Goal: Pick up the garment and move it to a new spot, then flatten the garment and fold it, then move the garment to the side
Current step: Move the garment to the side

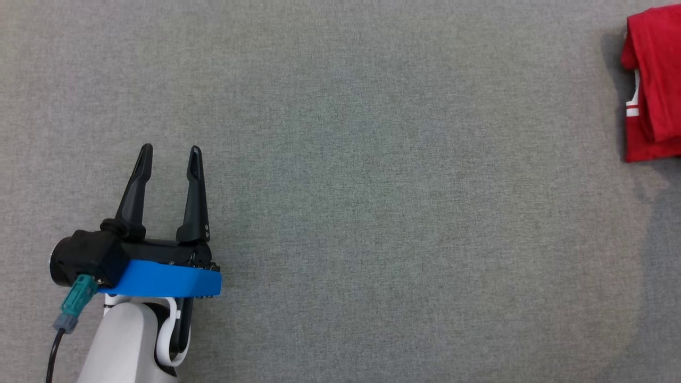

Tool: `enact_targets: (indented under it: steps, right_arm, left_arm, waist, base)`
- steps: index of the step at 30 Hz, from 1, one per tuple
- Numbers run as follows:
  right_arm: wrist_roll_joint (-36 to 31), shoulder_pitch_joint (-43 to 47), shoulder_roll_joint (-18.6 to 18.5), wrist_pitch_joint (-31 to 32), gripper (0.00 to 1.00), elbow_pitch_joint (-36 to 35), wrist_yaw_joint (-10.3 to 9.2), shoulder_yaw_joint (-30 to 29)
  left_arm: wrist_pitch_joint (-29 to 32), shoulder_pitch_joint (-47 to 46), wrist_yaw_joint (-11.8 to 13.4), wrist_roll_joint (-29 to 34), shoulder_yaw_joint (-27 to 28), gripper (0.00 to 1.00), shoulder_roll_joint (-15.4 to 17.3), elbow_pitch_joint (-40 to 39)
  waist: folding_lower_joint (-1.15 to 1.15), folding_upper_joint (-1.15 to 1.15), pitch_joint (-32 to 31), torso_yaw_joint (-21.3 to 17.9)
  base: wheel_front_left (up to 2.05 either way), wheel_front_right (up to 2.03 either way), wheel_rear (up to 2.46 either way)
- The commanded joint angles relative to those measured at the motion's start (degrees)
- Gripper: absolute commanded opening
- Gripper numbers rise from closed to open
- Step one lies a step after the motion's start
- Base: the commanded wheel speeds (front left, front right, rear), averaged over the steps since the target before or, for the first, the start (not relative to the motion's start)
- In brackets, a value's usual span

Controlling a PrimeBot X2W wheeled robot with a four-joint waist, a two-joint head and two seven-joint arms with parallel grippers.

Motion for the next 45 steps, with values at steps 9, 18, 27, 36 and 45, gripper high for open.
enact_targets:
  steps: [9,18,27,36,45]
  right_arm:
    - [-0.07,2.89,6.35,-11.90,1.00,-0.21,-0.03,4.55]
    - [6.48,15.37,16.35,-22.91,1.00,-6.96,-0.04,5.11]
    - [14.21,32.71,25.37,-30.28,1.00,-18.57,-0.04,2.55]
    - [15.89,45.43,33.52,-29.42,1.00,-27.65,-0.03,-2.42]
    - [14.88,49.45,37.24,-25.83,1.00,-29.29,-0.03,-4.76]
  left_arm:
    - [-0.21,1.68,-0.35,-0.40,0.00,1.00,-0.99,1.81]
    - [-0.21,5.31,-0.45,-1.65,2.01,1.00,-2.49,1.53]
    - [-0.21,10.05,-0.48,-1.79,5.35,1.00,-3.25,2.47]
    - [-0.21,14.53,-0.47,-1.50,7.56,1.00,-4.19,3.43]
    - [-0.22,16.55,-0.51,-1.90,7.27,1.00,-4.47,5.85]
  waist:
    - [0.00,-0.01,-6.84,-0.55]
    - [0.00,-0.01,-16.29,-0.72]
    - [0.00,-0.01,-22.44,0.63]
    - [0.00,-0.01,-25.66,1.84]
    - [0.00,-0.01,-26.12,0.98]
  base:
    - [0.00,0.00,0.00]
    - [0.00,0.00,0.00]
    - [0.00,0.00,0.00]
    - [0.00,0.00,0.00]
    - [0.00,0.00,0.00]
